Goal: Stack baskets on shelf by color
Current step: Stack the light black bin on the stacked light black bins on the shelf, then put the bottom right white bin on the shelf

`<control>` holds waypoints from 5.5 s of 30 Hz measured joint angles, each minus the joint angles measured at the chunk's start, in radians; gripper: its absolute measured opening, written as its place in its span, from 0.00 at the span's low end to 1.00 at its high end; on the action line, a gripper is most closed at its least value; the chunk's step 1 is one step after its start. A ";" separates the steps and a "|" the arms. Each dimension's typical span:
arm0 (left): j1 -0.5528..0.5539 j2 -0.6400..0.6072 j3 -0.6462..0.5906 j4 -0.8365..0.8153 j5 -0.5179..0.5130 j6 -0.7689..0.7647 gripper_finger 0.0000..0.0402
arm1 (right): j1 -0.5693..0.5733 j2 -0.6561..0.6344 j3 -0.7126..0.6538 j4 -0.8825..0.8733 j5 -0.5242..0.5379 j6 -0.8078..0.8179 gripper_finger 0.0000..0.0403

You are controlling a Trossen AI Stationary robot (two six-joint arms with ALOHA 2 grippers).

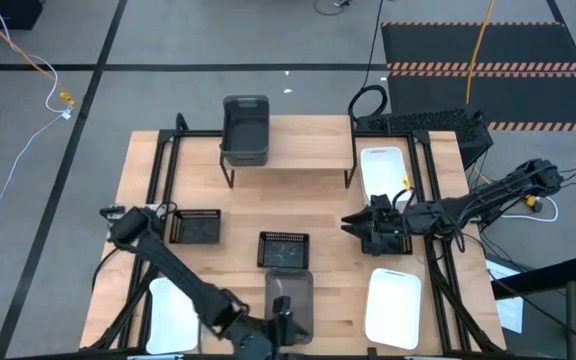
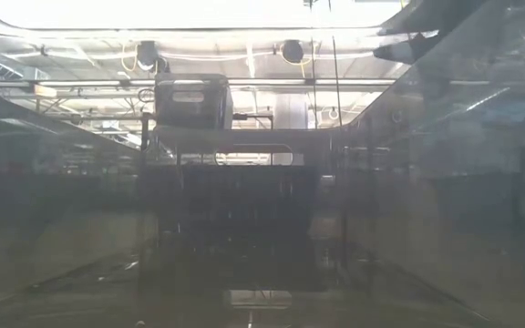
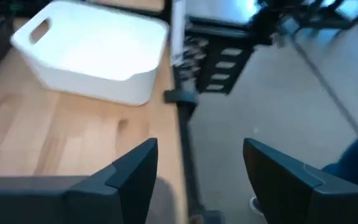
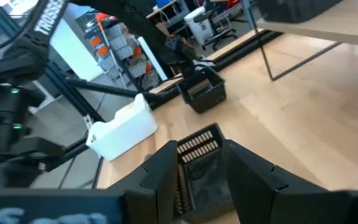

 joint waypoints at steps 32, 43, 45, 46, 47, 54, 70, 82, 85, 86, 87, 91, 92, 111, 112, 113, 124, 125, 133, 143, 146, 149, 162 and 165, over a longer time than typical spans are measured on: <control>0.062 0.159 0.041 -0.122 0.235 -0.189 0.13 | 0.084 0.000 0.000 -0.031 0.052 0.057 0.31; 0.146 -0.208 0.040 -0.189 0.363 -0.352 0.02 | 0.084 0.000 0.000 -0.012 0.049 0.040 0.31; 0.167 -0.322 0.042 -0.243 0.342 -0.322 0.02 | 0.084 0.000 0.000 -0.012 0.052 0.037 0.31; 0.179 -0.376 0.042 -0.267 0.328 -0.295 0.02 | 0.084 0.000 0.000 -0.012 0.053 0.036 0.31; 0.193 -0.429 0.042 -0.300 0.311 -0.259 0.02 | 0.084 0.000 0.000 -0.012 0.055 0.035 0.31; 0.366 -0.725 0.042 -0.466 0.207 0.046 0.01 | 0.077 0.000 0.000 -0.017 0.161 0.019 0.31; 1.042 -0.787 0.041 -0.730 0.334 0.807 0.01 | -0.073 0.000 0.000 -0.012 0.262 0.113 0.31; 1.218 -0.625 0.040 -0.895 0.473 0.869 0.01 | -0.131 0.000 0.000 -0.025 0.200 0.076 0.31; 1.216 -0.619 0.040 -0.878 0.487 0.860 0.01 | -0.140 0.000 0.000 -0.044 0.179 0.059 0.31; 1.214 -0.619 0.040 -0.872 0.496 0.859 0.01 | -0.142 0.000 0.000 -0.047 0.179 0.058 0.31; 1.214 -0.619 0.040 -0.867 0.507 0.860 0.01 | -0.144 0.000 0.000 -0.047 0.179 0.056 0.31; 1.214 -0.619 0.041 -0.861 0.542 0.860 0.01 | -0.151 0.000 0.000 -0.047 0.179 0.053 0.31; 1.214 -0.619 0.041 -0.861 0.551 0.860 0.01 | -0.153 0.000 0.000 -0.047 0.179 0.054 0.31; 1.180 -0.568 0.041 -0.875 0.560 0.920 0.09 | -0.154 0.000 0.000 -0.020 0.126 0.083 0.31; 1.180 -0.569 0.042 -0.875 0.556 0.904 0.11 | -0.154 0.000 0.000 -0.017 0.126 0.083 0.31; 1.180 -0.569 0.042 -0.877 0.553 0.892 0.14 | -0.154 0.000 0.000 -0.016 0.126 0.083 0.31; 1.160 -0.622 0.041 -0.872 0.462 0.843 0.34 | -0.154 0.000 0.000 -0.020 0.065 0.085 0.31; 1.151 -0.637 0.041 -0.872 0.450 0.837 0.35 | -0.154 0.000 0.000 -0.022 0.047 0.089 0.31; 0.976 -0.751 0.042 -0.832 0.447 0.674 0.36 | -0.154 0.000 0.036 -0.103 -0.006 0.121 0.31; 0.693 -0.684 0.040 -0.863 0.277 0.429 0.35 | -0.187 0.058 0.468 -0.686 0.000 -0.071 0.31; 0.642 -0.671 0.040 -0.920 0.195 0.262 0.35 | -0.182 0.114 0.562 -0.795 -0.007 -0.073 0.31; 0.595 -0.655 0.041 -0.957 0.131 0.208 0.35 | -0.150 0.187 0.623 -0.893 -0.080 -0.011 0.31; 0.552 -0.586 0.043 -0.865 0.081 0.338 0.35 | 0.203 0.475 0.695 -1.089 -0.221 0.536 0.31; 0.557 -0.552 0.041 -0.825 0.081 0.388 0.35 | 0.289 0.493 0.695 -1.102 -0.218 0.682 0.31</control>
